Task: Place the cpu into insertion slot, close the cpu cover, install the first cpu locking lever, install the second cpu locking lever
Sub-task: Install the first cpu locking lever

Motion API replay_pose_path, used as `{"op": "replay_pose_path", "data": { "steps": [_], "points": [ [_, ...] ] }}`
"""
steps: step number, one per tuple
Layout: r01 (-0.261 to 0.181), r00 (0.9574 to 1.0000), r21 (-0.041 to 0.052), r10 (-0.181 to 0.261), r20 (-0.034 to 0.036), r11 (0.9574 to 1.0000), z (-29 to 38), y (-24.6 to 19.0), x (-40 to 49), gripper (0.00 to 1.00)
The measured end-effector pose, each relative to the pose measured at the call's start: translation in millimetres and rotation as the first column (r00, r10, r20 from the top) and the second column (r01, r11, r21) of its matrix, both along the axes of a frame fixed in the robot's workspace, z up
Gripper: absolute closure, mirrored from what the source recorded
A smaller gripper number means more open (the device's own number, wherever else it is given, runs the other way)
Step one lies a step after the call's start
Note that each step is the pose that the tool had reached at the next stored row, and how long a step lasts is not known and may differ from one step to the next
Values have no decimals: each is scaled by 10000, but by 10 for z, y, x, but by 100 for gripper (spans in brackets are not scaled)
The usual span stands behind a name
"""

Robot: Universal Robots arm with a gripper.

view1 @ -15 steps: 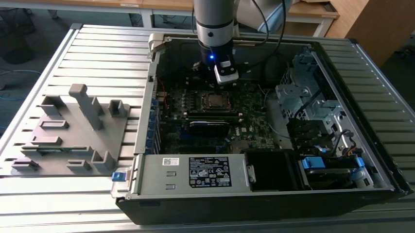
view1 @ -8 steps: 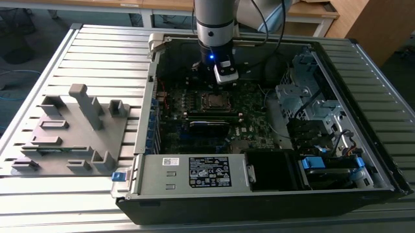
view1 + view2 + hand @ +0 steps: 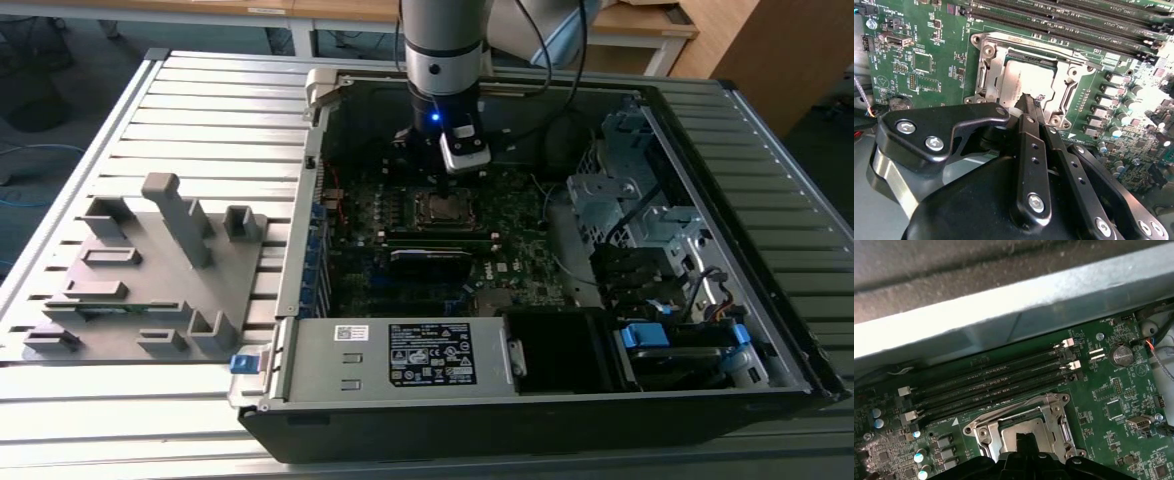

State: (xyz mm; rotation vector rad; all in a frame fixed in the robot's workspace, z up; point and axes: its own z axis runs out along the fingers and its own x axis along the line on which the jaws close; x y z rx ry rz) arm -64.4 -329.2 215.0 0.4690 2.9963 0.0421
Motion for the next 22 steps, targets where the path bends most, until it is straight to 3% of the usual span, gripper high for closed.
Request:
{"op": "replay_pose_path", "data": {
  "steps": [9,12,22],
  "points": [
    [-670,9978,0,670,-1,9978,0,0,25,90],
    [-695,9976,3,695,1,9976,0,0,26,90],
    [-694,9976,2,694,1,9976,120,0,26,90]
  ]
}}
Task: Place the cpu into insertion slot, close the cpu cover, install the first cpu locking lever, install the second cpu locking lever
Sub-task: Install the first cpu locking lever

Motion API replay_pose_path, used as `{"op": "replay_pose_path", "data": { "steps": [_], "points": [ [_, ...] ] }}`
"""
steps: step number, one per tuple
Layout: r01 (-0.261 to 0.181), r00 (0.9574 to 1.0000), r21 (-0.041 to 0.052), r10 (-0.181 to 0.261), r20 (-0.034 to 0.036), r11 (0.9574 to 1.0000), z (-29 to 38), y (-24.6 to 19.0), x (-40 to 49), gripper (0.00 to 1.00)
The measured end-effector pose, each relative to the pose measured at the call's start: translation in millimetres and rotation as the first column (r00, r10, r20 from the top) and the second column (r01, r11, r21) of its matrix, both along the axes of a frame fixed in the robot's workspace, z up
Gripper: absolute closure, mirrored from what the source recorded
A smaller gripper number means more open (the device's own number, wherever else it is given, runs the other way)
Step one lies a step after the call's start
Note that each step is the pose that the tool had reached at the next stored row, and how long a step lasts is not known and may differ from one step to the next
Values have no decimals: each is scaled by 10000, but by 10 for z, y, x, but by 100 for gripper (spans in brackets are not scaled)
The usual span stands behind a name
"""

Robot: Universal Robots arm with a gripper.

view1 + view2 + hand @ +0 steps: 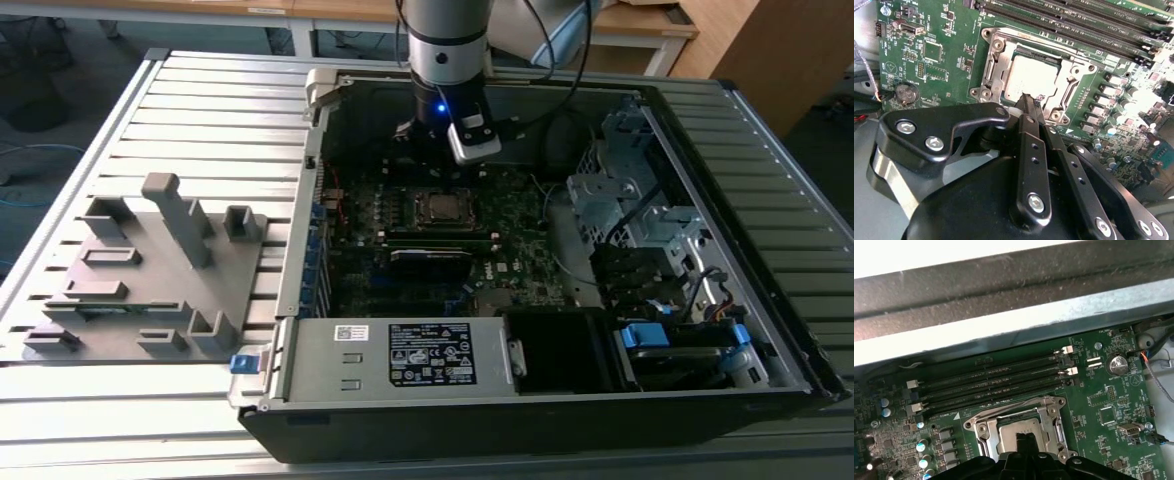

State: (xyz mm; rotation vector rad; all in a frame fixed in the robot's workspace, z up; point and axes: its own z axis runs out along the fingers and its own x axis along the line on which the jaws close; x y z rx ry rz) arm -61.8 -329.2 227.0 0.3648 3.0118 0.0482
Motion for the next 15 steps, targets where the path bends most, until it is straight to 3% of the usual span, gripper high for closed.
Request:
{"op": "replay_pose_path", "data": {
  "steps": [5,9,15],
  "points": [
    [0,10000,-1,0,-1,10000,2,0,0,90],
    [0,9999,-10,0,-111,10000,2,0,0,90],
    [-1,9999,-6,1,-112,10000,1,0,15,90]
  ]
}}
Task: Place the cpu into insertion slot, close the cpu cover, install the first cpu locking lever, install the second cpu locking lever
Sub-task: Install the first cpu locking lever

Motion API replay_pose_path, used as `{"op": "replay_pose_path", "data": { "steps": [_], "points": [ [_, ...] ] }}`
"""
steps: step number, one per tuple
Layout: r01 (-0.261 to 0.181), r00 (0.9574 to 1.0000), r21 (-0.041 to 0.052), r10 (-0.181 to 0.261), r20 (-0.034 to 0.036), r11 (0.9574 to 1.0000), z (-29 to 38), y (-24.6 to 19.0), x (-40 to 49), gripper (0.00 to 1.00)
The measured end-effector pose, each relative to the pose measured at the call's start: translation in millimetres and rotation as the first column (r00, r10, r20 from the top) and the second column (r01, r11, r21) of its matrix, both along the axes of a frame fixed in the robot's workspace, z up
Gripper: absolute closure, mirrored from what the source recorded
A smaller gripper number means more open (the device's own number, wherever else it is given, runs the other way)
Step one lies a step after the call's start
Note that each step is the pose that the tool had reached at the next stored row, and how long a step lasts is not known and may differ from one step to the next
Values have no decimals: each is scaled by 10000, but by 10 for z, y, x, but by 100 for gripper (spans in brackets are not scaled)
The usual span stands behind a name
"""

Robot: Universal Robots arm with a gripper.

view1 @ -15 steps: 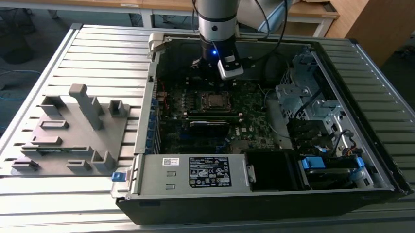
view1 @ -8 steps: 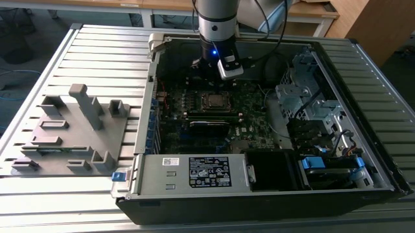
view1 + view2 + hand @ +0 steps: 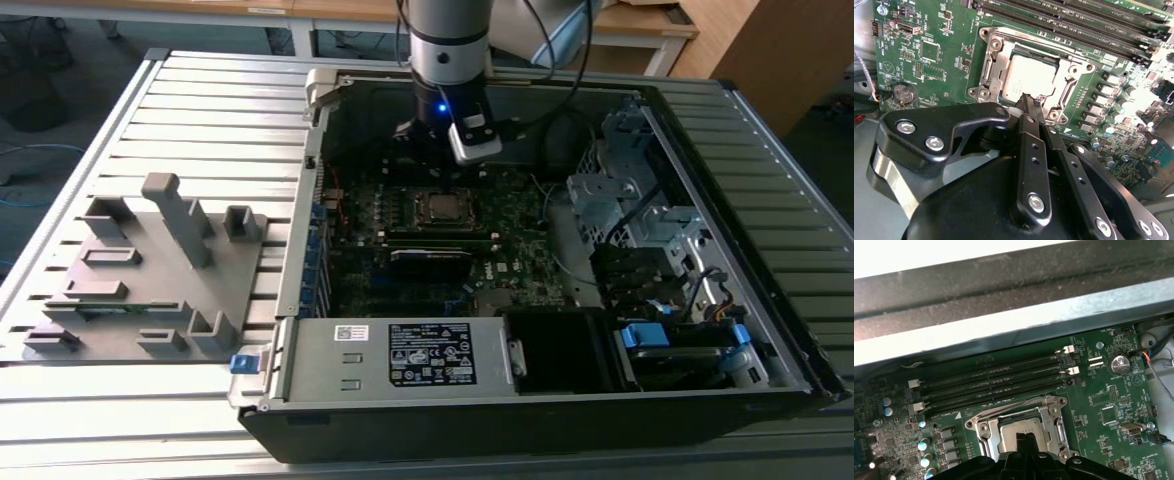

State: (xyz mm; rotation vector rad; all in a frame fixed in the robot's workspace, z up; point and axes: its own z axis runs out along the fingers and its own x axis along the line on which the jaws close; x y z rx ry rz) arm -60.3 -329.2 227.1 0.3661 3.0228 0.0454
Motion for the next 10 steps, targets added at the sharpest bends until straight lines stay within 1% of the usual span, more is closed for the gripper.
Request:
{"op": "replay_pose_path", "data": {
  "steps": [6,8,10],
  "points": [
    [0,10000,-2,0,-1,10000,1,0,47,90],
    [1,10000,-1,-1,-1,10000,1,-1,48,90],
    [-1,10000,-3,1,-1,10000,1,-12,49,90]
  ]
}}
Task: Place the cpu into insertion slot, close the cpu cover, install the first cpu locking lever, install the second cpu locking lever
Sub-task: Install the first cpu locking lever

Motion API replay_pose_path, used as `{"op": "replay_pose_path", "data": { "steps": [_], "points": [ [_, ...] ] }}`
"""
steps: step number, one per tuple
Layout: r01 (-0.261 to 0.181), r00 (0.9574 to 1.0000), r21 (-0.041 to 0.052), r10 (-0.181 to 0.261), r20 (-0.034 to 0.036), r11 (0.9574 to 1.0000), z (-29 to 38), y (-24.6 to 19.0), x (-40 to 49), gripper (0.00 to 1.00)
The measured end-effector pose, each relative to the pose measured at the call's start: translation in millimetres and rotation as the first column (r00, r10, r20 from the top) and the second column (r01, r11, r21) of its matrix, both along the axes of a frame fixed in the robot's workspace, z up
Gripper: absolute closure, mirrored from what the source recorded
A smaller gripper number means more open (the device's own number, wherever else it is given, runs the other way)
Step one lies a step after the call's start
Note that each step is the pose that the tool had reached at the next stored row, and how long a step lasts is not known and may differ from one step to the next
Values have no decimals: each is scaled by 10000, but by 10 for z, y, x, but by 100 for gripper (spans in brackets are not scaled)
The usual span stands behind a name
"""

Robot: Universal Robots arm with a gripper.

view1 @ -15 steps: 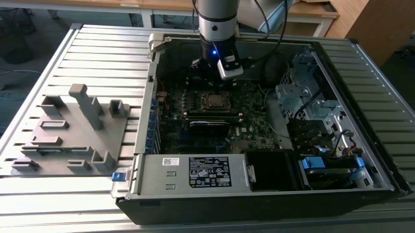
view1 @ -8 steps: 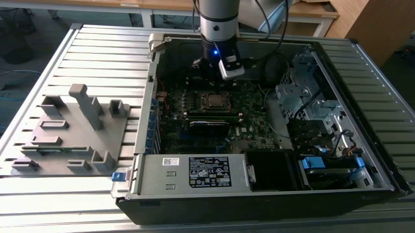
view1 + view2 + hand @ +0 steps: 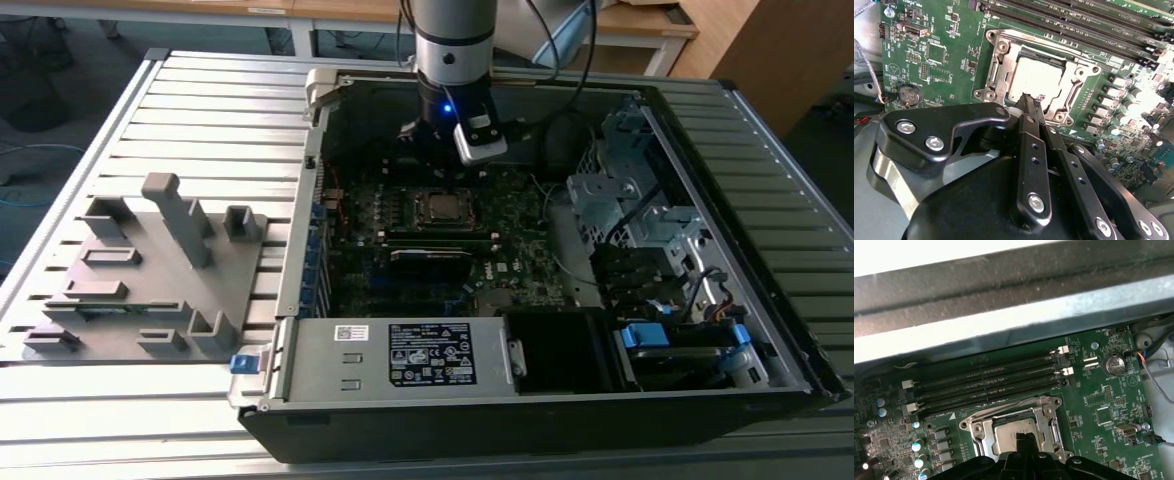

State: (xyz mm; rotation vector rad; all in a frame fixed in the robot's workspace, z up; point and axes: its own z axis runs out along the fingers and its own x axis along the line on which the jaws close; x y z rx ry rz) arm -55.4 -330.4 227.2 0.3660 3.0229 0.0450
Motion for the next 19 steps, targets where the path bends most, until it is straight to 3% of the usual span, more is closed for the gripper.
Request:
{"op": "replay_pose_path", "data": {
  "steps": [6,19],
  "points": [
    [-11,10000,1,11,1,10000,0,-57,0,90],
    [-186,9998,4,186,2,9998,0,-61,-8,90]
  ]
}}
